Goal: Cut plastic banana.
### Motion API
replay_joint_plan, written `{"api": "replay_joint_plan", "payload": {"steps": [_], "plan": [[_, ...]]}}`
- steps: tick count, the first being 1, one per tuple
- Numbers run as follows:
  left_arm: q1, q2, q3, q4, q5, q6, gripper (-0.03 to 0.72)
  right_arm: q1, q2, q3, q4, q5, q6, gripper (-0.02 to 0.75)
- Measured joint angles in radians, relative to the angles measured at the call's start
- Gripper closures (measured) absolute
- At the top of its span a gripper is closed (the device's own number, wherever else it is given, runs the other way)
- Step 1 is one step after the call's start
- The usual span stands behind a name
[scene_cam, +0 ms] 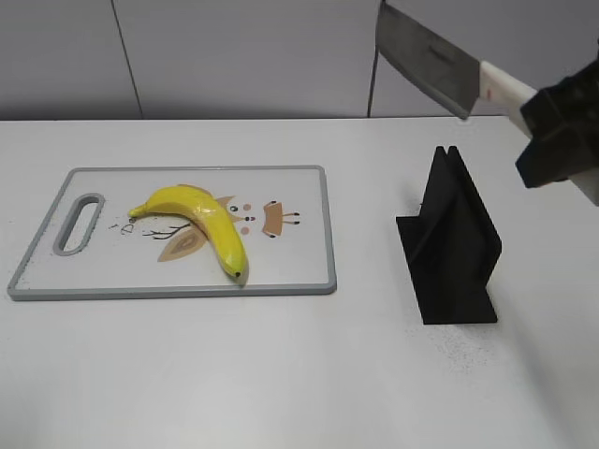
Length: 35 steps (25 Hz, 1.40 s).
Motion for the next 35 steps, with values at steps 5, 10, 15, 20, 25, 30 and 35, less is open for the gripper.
{"api": "replay_joint_plan", "payload": {"steps": [5, 10, 15, 20, 25, 30, 35], "plan": [[0.000, -0.233, 0.085, 0.000, -0.002, 0.000, 0.109, 0.000, -0.076, 0.098, -0.012, -0.023, 0.061, 0.575], [0.000, -0.424, 0.148, 0.000, -0.009, 0.000, 0.109, 0.000, -0.115, 0.178, -0.013, -0.063, 0.094, 0.575], [0.000, -0.607, 0.230, 0.000, -0.016, 0.000, 0.109, 0.000, -0.143, 0.237, -0.020, -0.093, 0.139, 0.575], [0.000, -0.771, 0.276, 0.000, -0.034, 0.000, 0.109, 0.000, -0.172, 0.294, -0.057, -0.136, 0.216, 0.575], [0.000, -0.849, 0.339, 0.004, -0.107, 0.000, 0.112, 0.000, -0.173, 0.325, -0.070, -0.153, 0.241, 0.575], [0.000, -0.850, 0.354, 0.006, -0.134, 0.000, 0.112, 0.000, -0.173, 0.326, -0.070, -0.188, 0.266, 0.575], [0.000, -0.850, 0.354, 0.006, -0.137, 0.000, 0.112, 0.000, -0.161, 0.326, -0.077, -0.241, 0.277, 0.575]]}}
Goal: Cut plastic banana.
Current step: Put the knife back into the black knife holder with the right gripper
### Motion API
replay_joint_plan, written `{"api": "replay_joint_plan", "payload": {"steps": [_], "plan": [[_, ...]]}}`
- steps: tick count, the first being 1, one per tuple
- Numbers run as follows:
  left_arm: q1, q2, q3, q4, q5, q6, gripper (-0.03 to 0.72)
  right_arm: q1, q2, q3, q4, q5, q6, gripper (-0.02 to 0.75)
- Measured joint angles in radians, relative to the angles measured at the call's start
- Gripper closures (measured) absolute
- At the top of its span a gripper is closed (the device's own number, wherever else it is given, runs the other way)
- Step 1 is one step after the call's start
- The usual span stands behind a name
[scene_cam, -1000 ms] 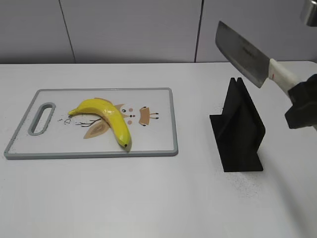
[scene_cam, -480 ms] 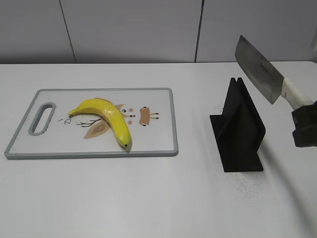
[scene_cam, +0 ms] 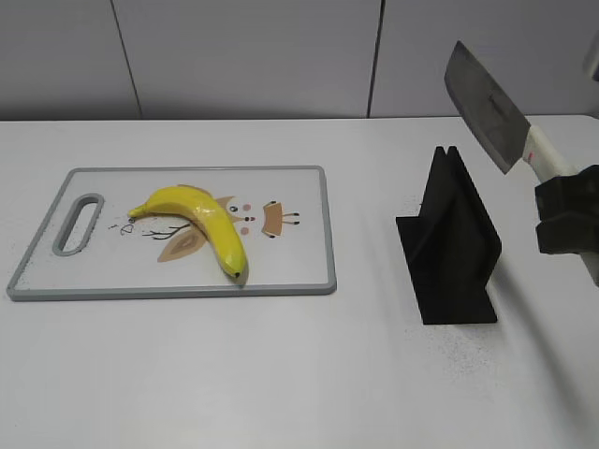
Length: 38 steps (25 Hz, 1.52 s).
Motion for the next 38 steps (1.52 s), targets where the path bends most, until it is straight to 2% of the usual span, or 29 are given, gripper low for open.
{"api": "replay_joint_plan", "payload": {"steps": [10, 38], "plan": [[0.000, 0.000, 0.000, 0.000, 0.000, 0.000, 0.130, 0.000, 0.090, 0.000, -0.048, -0.021, 0.032, 0.575], [0.000, 0.000, 0.000, 0.000, 0.000, -0.002, 0.139, 0.000, 0.205, 0.000, -0.074, -0.095, 0.033, 0.575]]}}
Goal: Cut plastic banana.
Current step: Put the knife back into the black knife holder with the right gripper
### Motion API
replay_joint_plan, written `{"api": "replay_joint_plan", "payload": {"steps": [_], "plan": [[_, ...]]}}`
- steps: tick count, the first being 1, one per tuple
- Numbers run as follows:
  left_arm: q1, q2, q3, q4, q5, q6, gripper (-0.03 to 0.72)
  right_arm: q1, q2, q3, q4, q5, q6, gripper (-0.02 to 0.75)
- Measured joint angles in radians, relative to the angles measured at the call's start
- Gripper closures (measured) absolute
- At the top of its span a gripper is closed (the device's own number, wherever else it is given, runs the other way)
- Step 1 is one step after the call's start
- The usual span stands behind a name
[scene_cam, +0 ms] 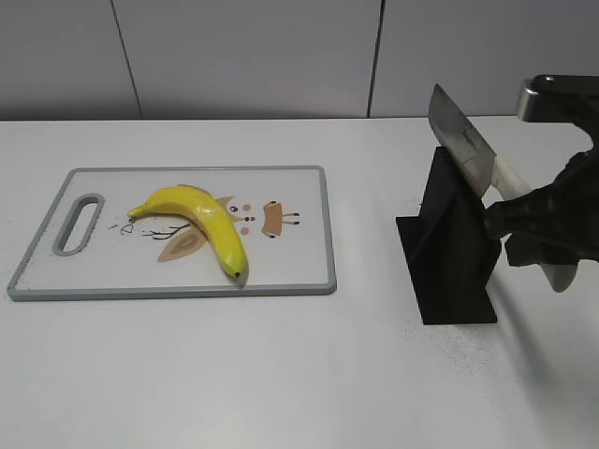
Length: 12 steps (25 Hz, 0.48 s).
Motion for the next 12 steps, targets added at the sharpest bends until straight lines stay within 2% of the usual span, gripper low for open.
{"api": "replay_joint_plan", "payload": {"steps": [12], "plan": [[0.000, 0.000, 0.000, 0.000, 0.000, 0.000, 0.150, 0.000, 0.064, 0.000, 0.017, -0.002, 0.004, 0.575]]}}
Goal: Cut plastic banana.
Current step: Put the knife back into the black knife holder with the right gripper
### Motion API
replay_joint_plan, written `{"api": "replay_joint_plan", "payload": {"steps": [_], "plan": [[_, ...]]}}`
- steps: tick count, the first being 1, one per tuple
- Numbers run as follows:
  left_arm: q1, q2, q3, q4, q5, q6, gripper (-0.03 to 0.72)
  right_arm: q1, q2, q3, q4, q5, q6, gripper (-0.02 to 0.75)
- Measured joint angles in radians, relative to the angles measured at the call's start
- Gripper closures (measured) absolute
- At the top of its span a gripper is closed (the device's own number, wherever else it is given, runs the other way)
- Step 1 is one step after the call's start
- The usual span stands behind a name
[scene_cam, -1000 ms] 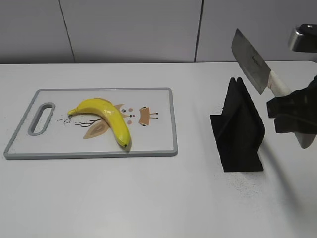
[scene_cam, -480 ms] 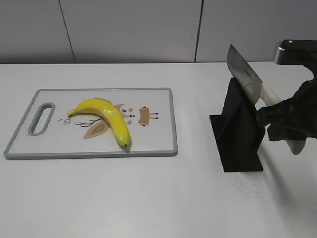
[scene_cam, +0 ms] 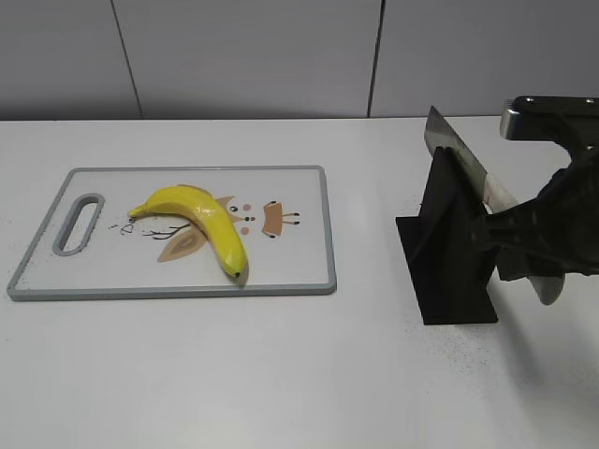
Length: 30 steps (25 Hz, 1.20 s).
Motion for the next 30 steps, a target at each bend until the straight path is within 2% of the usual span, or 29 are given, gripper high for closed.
{"api": "replay_joint_plan", "payload": {"steps": [4, 5, 6, 9, 11, 12, 17, 22, 30], "plan": [[0.000, 0.000, 0.000, 0.000, 0.000, 0.000, 0.151, 0.000, 0.000, 0.000, 0.023, 0.005, -0.002, 0.568], [0.000, 0.000, 0.000, 0.000, 0.000, 0.000, 0.151, 0.000, 0.000, 0.000, 0.032, 0.005, -0.005, 0.534], [0.000, 0.000, 0.000, 0.000, 0.000, 0.000, 0.152, 0.000, 0.000, 0.000, 0.039, 0.005, -0.007, 0.484], [0.000, 0.000, 0.000, 0.000, 0.000, 0.000, 0.153, 0.000, 0.000, 0.000, 0.064, 0.005, -0.022, 0.241], [0.000, 0.000, 0.000, 0.000, 0.000, 0.000, 0.153, 0.000, 0.000, -0.002, 0.077, 0.007, -0.039, 0.134], [0.000, 0.000, 0.000, 0.000, 0.000, 0.000, 0.153, 0.000, 0.000, -0.007, 0.079, 0.010, -0.046, 0.108], [0.000, 0.000, 0.000, 0.000, -0.001, 0.000, 0.153, 0.000, -0.022, -0.049, 0.079, 0.024, -0.091, 0.092], [0.000, 0.000, 0.000, 0.000, -0.001, 0.000, 0.153, 0.000, -0.138, -0.083, 0.079, 0.035, -0.179, 0.111], [0.000, 0.000, 0.000, 0.000, -0.001, 0.000, 0.153, 0.000, -0.421, -0.043, 0.096, 0.221, -0.404, 0.146]]}}
